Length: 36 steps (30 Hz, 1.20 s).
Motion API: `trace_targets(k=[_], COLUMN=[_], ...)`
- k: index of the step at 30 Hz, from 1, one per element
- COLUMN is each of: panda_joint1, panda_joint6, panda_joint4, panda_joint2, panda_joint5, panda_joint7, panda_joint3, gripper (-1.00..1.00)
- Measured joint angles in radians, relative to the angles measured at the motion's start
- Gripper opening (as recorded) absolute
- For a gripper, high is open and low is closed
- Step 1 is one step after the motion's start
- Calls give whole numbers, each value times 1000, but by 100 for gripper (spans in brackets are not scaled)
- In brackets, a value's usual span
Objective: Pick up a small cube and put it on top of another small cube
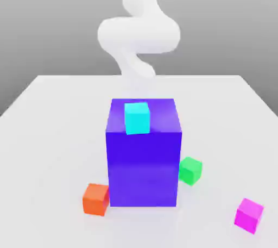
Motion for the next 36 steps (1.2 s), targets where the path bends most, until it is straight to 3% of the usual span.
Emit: trace_targets(k=[26,31,32,36], panda_joint1=[260,314,326,326], panda_joint6=[344,461,486,486], panda_joint4=[-93,-70,-63,-63], panda_joint2=[952,1134,1167,1167], panda_joint5=[-128,-195,-207,-207], panda_joint7=[-239,-209,-200,-200], panda_joint3=[190,149,135,135], gripper=[0,0,-100,-100])
